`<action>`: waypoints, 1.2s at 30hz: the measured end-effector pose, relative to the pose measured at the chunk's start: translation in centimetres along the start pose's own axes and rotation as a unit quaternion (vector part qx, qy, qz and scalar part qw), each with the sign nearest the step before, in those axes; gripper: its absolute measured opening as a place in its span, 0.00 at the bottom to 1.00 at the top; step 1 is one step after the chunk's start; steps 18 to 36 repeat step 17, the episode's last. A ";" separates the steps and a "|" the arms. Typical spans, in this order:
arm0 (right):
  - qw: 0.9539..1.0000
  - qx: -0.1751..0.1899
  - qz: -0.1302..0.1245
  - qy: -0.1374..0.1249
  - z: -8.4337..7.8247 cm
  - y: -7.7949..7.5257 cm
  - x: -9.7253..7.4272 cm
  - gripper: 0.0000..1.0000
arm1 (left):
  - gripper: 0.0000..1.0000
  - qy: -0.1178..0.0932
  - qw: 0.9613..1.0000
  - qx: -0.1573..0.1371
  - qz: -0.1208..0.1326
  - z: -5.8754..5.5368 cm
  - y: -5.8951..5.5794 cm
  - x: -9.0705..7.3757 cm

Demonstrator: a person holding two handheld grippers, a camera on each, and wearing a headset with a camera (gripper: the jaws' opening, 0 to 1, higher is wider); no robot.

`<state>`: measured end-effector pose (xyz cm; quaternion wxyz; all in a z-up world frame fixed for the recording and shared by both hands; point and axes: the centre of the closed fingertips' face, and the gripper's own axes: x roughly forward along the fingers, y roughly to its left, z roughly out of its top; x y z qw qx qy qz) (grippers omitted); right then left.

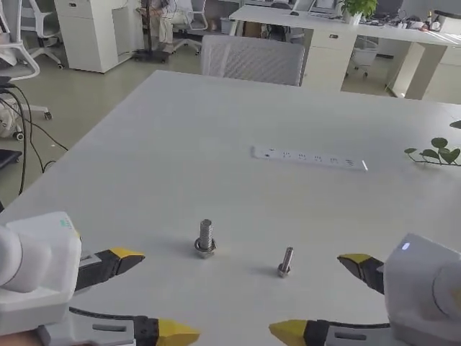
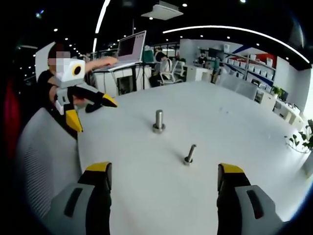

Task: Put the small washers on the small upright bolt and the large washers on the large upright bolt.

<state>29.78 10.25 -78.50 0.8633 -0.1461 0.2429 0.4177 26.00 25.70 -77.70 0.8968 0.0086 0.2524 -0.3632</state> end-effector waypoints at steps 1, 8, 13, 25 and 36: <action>1.000 0.004 0.000 -0.003 0.0 0.1 -0.1 0.91 | 0.83 -0.001 1.000 0.000 0.001 0.0 0.0 0.0; 1.000 0.010 -0.002 -0.003 -0.4 0.5 -0.2 0.91 | 0.83 -0.005 1.000 -0.002 0.000 0.1 -0.1 0.1; 1.000 0.011 -0.003 -0.004 -0.4 0.7 -0.2 0.91 | 0.83 -0.007 1.000 -0.005 0.002 0.0 0.1 0.0; 1.000 0.012 -0.004 -0.005 -0.3 0.7 -0.3 0.91 | 0.83 -0.007 1.000 -0.005 0.003 0.0 0.2 -0.1; 1.000 0.012 -0.004 -0.005 -0.3 0.7 -0.3 0.91 | 0.83 -0.007 1.000 -0.005 0.003 0.0 0.2 -0.1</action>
